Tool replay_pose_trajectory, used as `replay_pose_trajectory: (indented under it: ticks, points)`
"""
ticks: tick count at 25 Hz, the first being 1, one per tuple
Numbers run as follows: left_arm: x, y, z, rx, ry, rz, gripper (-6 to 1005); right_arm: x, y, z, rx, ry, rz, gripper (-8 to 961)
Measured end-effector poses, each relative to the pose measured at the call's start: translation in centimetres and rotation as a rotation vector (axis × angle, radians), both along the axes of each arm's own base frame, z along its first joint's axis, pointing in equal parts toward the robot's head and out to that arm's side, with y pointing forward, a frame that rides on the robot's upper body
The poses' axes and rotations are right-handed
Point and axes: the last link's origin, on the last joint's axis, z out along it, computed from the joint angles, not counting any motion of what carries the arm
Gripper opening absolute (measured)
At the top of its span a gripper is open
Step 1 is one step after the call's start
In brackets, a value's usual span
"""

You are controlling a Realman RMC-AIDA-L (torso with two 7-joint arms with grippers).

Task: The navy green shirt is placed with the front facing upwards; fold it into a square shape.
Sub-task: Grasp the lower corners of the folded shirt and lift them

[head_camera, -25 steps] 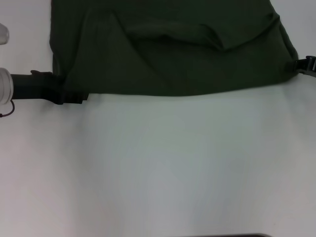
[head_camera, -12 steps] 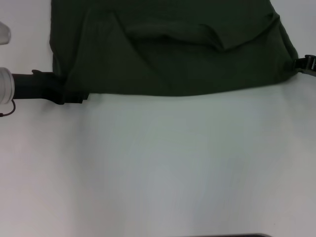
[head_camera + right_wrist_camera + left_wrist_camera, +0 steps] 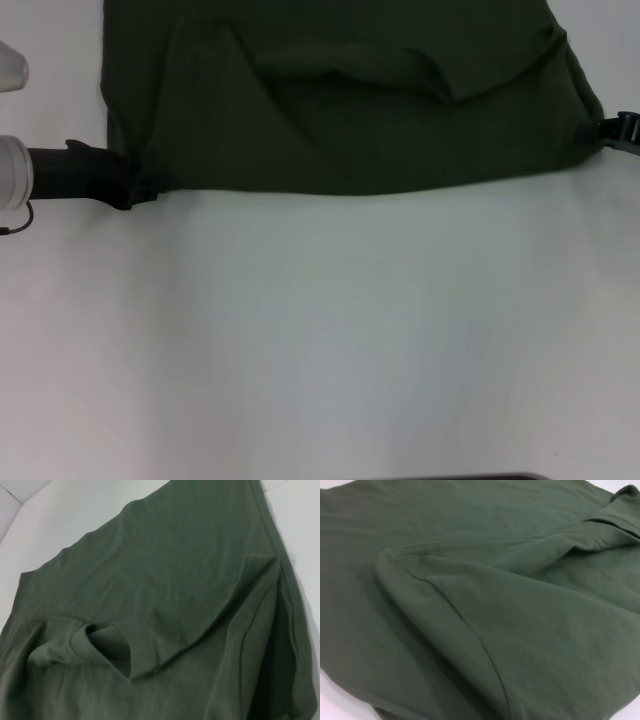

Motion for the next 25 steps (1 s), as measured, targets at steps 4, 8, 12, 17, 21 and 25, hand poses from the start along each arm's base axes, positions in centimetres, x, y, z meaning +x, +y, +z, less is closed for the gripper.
replay_pose_trajectory:
  ticks: [4, 8, 12, 17, 21, 25]
  points:
    - [-0.1, 0.0, 0.0, 0.003, 0.001, 0.003, 432, 0.1, -0.1, 0.0, 0.000, -0.001, -0.002, 35]
    - [-0.1, 0.0, 0.0, 0.002, 0.002, 0.003, 259, 0.2, -0.2, 0.0, 0.000, -0.001, -0.004, 35]
    - [0.0, 0.1, 0.0, 0.001, 0.005, 0.001, 92, 0.2, -0.2, 0.0, 0.000, -0.001, -0.004, 35]
    - [0.0, 0.0, 0.1, -0.003, 0.004, 0.000, 38, 0.2, -0.3, 0.0, 0.000, 0.000, -0.005, 36]
    - [0.1, -0.2, 0.5, -0.015, -0.005, -0.002, 38, 0.4, -0.4, 0.1, 0.008, 0.002, -0.011, 36]
    - [-0.1, -0.9, 1.1, -0.030, -0.020, 0.008, 38, 0.8, -1.0, 0.1, 0.006, 0.005, -0.017, 36]
